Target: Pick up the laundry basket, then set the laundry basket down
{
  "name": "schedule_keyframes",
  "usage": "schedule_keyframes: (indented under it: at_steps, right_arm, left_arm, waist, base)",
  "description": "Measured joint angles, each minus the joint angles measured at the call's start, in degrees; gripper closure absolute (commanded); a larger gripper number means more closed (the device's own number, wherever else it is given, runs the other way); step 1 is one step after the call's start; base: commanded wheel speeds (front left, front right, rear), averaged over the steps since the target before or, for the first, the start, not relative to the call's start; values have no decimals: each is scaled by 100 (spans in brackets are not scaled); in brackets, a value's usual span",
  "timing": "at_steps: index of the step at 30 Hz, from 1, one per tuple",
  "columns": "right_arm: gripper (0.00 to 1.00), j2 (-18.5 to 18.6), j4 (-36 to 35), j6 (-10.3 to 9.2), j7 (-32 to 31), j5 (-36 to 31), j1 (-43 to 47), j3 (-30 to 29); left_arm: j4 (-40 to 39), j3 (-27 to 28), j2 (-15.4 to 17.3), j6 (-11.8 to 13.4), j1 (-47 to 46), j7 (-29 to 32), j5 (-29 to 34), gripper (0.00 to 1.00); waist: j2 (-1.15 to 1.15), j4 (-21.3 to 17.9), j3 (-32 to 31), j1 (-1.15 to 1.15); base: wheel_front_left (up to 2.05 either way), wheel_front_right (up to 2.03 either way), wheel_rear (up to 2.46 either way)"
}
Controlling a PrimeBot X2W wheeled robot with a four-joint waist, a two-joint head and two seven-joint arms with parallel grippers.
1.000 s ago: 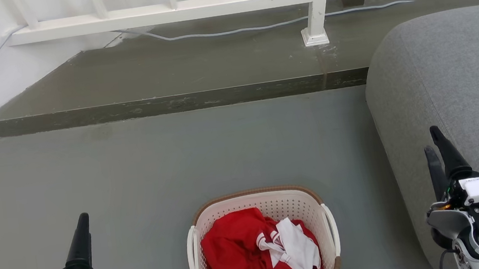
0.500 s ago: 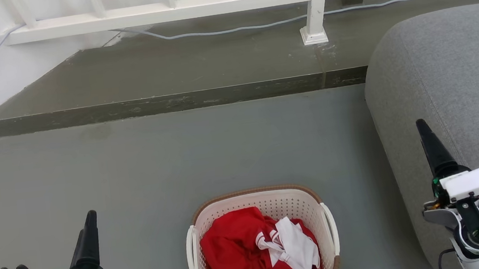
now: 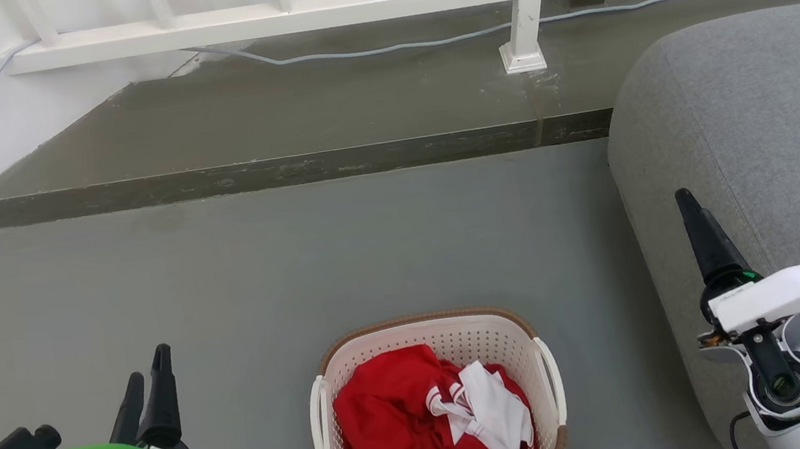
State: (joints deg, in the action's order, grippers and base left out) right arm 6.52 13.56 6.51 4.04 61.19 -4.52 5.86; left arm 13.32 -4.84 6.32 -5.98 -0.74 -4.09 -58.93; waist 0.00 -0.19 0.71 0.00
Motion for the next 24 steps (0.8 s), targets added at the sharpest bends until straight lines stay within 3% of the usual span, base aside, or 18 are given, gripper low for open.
schedule_keyframes:
  at_steps: [10,24]
  right_arm:
    - [0,34,-81,-66,167,-907,-25,110]
    - [0,35,-215,-318,458,-2111,-101,162]
  left_arm:
    - [-143,-29,-14,98,-12,-191,797,0]
    - [-402,-73,-23,101,-20,-457,1914,0]
  waist:
    - [0,-10,16,0]
    - [0,-42,49,0]
  base:
    - [0,0,0]
    - [0,0,0]
